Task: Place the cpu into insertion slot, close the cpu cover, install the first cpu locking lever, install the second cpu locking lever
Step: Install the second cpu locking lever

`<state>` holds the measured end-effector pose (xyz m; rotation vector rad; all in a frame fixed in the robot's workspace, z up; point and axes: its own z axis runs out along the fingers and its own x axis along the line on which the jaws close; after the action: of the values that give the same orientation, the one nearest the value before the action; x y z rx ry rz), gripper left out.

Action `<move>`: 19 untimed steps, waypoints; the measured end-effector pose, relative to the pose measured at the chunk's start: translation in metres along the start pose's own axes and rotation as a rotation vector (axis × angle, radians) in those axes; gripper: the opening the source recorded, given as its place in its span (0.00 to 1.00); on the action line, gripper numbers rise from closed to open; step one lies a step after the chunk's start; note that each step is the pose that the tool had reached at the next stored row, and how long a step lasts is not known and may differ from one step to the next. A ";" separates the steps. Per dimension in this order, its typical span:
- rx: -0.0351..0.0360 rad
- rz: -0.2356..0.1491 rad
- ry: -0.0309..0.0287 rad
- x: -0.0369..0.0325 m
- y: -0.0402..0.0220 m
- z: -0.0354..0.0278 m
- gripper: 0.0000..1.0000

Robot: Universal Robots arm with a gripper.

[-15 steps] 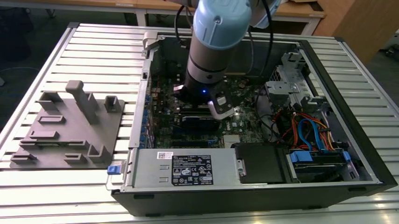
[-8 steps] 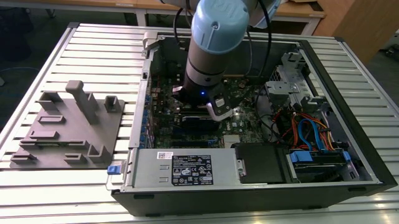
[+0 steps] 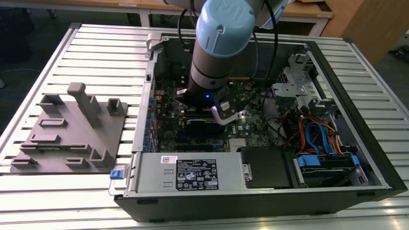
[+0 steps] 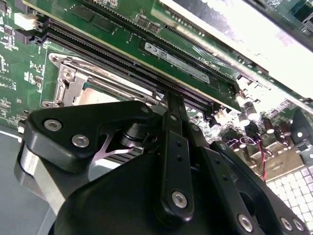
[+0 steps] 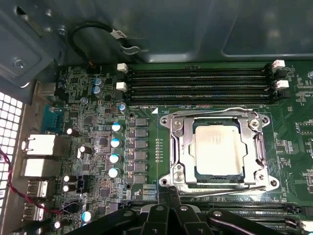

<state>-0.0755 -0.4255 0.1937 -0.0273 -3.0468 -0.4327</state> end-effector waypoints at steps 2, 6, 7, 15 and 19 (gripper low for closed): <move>-0.0022 0.000 0.0001 0.0002 -0.0002 0.0006 0.10; -0.0076 0.000 0.0003 0.0005 -0.0003 0.0011 0.10; -0.0093 0.000 0.0003 0.0005 -0.0003 0.0013 0.10; -0.0173 -0.001 0.0005 0.0013 0.0008 0.0035 0.10; -0.0204 -0.001 0.0006 0.0018 0.0019 0.0049 0.10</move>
<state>-0.0776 -0.4223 0.1896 -0.0265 -3.0420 -0.4638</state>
